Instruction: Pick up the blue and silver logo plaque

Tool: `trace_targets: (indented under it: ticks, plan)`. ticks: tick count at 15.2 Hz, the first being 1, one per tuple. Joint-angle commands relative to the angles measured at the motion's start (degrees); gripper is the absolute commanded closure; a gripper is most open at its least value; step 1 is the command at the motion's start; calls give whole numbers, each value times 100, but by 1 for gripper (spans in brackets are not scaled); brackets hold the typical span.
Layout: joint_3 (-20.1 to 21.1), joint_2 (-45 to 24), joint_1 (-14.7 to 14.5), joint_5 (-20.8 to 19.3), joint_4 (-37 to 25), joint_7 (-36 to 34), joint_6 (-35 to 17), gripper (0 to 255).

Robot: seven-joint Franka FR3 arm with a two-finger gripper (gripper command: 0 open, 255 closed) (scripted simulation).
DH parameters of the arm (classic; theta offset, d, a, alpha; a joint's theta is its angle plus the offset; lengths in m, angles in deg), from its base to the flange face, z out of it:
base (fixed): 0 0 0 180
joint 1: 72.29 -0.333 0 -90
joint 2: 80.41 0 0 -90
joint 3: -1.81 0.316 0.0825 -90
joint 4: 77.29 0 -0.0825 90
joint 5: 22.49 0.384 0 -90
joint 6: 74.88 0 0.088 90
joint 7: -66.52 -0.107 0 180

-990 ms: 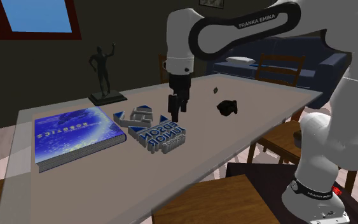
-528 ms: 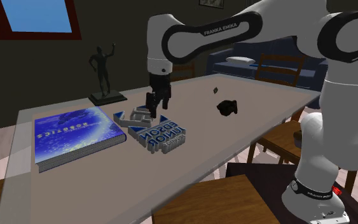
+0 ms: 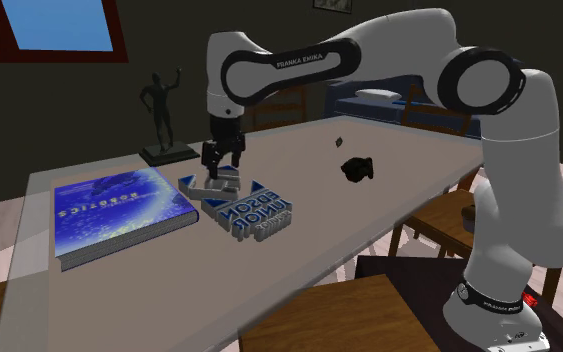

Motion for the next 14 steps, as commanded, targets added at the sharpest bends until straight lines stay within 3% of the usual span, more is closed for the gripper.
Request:
trace_targets:
  ticks: [1,8,9,14]
  plan:
    - [-12,-129,22,7,-41,10,-112,0]
    - [-11,-154,21,5,353,1,-530,0]
    - [-13,-152,25,6,355,7,-531,255]
    - [-12,-157,24,6,340,6,-520,255]
